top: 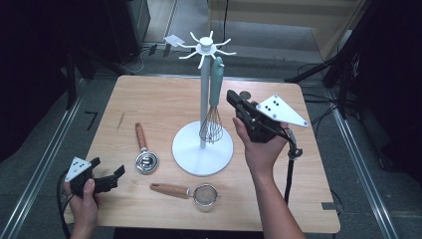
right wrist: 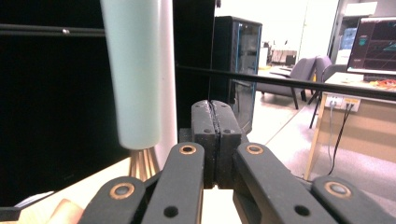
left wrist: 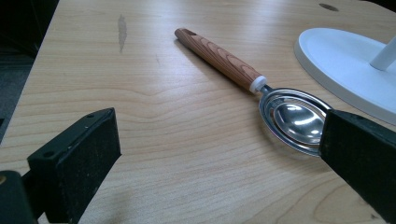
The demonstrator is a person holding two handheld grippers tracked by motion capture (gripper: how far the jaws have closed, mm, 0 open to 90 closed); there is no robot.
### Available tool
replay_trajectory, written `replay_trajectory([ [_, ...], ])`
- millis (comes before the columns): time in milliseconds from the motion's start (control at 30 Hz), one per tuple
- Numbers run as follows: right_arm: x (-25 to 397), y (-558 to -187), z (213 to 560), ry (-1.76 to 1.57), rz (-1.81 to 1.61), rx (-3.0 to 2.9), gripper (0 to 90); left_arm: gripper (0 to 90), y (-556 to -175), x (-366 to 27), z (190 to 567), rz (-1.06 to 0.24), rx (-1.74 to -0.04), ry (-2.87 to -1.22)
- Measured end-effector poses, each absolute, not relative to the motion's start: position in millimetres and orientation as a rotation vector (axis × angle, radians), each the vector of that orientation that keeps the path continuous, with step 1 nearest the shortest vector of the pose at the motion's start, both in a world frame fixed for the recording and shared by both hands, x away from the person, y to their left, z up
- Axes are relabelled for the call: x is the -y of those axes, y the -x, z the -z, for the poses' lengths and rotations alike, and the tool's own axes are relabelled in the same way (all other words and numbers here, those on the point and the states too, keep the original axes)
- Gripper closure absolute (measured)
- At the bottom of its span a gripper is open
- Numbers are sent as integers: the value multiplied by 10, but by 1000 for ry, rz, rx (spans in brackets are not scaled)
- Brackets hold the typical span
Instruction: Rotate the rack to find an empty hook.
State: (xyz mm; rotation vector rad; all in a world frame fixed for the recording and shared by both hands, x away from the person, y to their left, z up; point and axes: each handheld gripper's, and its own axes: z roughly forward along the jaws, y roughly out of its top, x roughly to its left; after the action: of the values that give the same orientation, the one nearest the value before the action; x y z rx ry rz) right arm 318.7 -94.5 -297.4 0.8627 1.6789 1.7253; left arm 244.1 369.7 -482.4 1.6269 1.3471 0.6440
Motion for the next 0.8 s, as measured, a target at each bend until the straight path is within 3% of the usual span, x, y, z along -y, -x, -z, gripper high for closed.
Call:
replay_trajectory([
  [233,775,-3346,2902,-769,-1717,-1717,900,0,-2443,-3700,4825,-640,-1345,-1629],
  [800,617,-3166,2778,-685,-1802,-1726,900,0,-2445,-3701,4824,-640,-1348,-1625],
])
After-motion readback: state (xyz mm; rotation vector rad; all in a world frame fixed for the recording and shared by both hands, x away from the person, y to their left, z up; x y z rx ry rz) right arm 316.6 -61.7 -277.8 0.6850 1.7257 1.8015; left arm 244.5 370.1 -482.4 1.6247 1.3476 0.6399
